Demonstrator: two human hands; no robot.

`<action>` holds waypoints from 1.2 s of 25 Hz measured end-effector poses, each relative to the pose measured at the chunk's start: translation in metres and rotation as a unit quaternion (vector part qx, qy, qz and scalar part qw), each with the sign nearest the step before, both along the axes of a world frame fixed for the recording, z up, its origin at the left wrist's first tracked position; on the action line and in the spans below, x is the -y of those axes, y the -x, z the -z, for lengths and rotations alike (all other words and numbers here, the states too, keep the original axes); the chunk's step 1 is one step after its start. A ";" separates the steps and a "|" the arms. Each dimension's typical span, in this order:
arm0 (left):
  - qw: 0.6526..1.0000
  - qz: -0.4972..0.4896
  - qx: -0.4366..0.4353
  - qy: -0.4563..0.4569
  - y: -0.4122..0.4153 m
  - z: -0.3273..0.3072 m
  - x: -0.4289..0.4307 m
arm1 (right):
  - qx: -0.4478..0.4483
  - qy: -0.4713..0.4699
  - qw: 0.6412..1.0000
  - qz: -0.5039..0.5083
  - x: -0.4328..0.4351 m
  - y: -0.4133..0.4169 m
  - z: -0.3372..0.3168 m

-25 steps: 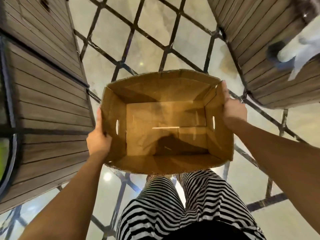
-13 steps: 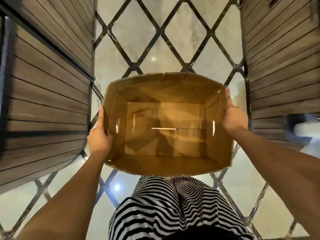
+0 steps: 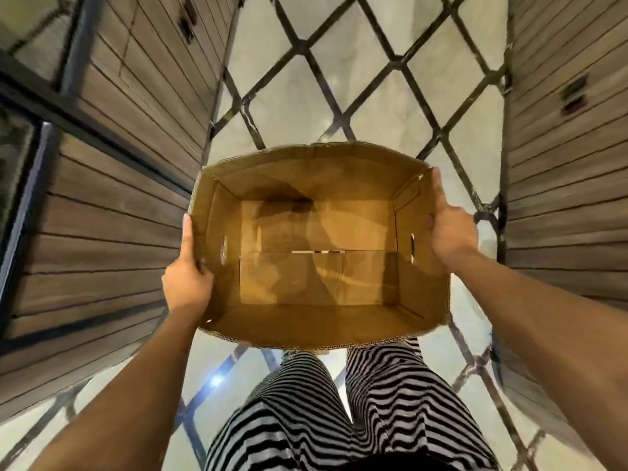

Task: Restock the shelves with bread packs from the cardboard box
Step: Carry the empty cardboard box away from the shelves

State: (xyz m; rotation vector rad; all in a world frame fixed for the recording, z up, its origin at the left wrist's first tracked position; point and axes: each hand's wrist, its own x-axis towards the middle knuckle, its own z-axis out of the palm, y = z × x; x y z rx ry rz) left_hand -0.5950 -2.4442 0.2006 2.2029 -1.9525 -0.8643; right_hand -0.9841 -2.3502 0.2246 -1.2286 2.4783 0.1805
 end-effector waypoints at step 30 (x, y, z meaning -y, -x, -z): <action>0.855 -0.490 -0.094 -0.143 0.066 0.193 0.131 | 0.070 -0.086 0.917 -0.383 0.459 -0.025 0.182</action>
